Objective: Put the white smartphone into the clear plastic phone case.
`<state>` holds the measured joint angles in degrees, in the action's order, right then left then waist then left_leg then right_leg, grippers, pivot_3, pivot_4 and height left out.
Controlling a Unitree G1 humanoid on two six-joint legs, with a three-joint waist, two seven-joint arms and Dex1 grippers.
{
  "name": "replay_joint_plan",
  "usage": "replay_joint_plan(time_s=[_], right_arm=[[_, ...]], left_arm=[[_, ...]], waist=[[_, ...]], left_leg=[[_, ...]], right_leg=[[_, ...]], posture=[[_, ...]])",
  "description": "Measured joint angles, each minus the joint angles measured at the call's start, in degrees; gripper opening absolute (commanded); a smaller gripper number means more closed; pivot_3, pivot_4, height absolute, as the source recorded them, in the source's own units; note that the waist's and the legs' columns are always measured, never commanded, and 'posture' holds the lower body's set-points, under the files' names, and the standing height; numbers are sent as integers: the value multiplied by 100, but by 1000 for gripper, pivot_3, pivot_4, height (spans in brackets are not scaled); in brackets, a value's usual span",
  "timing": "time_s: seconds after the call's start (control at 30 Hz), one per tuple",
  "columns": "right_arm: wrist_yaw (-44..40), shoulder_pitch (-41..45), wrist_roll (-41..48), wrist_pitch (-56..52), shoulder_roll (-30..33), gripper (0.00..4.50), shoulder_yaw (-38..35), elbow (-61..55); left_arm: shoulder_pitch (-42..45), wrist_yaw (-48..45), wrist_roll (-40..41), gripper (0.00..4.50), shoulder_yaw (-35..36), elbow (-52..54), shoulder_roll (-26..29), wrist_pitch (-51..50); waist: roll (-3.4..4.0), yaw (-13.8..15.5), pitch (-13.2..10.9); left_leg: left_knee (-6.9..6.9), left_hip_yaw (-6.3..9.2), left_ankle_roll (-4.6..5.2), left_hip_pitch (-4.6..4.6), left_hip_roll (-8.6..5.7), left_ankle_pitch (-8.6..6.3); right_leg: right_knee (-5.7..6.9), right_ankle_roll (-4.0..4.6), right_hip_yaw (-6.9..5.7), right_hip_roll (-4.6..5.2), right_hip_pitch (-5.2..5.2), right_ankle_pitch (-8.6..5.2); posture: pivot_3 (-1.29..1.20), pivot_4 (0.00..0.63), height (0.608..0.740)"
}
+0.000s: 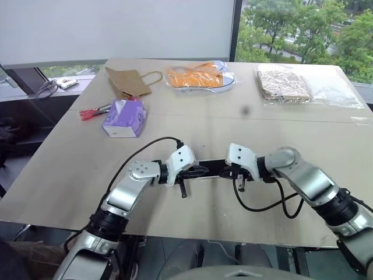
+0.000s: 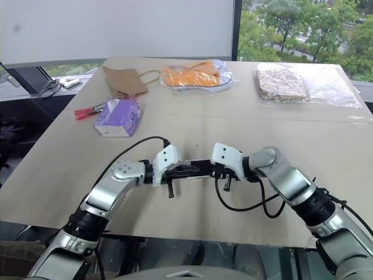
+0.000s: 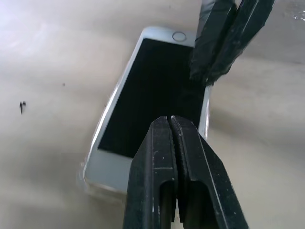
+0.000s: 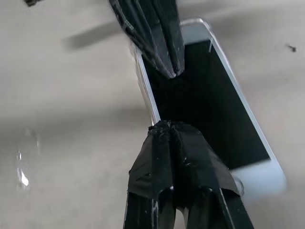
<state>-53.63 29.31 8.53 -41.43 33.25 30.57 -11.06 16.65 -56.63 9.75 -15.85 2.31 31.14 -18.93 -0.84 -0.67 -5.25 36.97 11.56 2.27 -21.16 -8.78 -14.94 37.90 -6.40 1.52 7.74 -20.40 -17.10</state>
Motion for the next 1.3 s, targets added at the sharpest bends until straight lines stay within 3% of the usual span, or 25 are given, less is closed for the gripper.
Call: replay_joint_plan(time_s=[0.2,0.37,0.57,0.83,1.3], right_arm=[[83,-119,-70,176,-81,0,-61,188],[280,-540,75,128,-101,0,-527,-85],[904,-724,306,-974,-231,0,-1186,-820],[1028,-569,371,-1677,127,0,-1104,-1296],[933,-85,503,-1965,-151,0,-820,-453]], left_arm=[[-45,18,0,85,1,-16,14,-128],[-25,23,18,85,10,-24,-3,-145],[66,12,73,85,68,-9,-27,-100],[120,13,92,85,64,-17,-127,-94],[-49,147,65,85,66,-55,-133,-58]], waist=[[11,30,14],[-3,153,-1],[62,169,-76],[50,185,-92],[-1,156,-20]], left_leg=[[-45,-2,-25,88,6,-16],[-45,-4,-25,85,6,-16],[-43,-2,-3,14,5,1],[-36,7,-27,-49,-7,16],[-57,5,-1,5,-1,-1]], right_leg=[[-12,-22,7,-2,70,-18],[-18,-19,10,-4,69,-15],[-12,1,10,-3,-3,-1],[-31,0,-8,14,-47,-1],[-29,-1,-3,7,-8,-3]], posture=[[0,150,740],[0,150,740],[0,150,740],[0,150,740],[0,150,740]])
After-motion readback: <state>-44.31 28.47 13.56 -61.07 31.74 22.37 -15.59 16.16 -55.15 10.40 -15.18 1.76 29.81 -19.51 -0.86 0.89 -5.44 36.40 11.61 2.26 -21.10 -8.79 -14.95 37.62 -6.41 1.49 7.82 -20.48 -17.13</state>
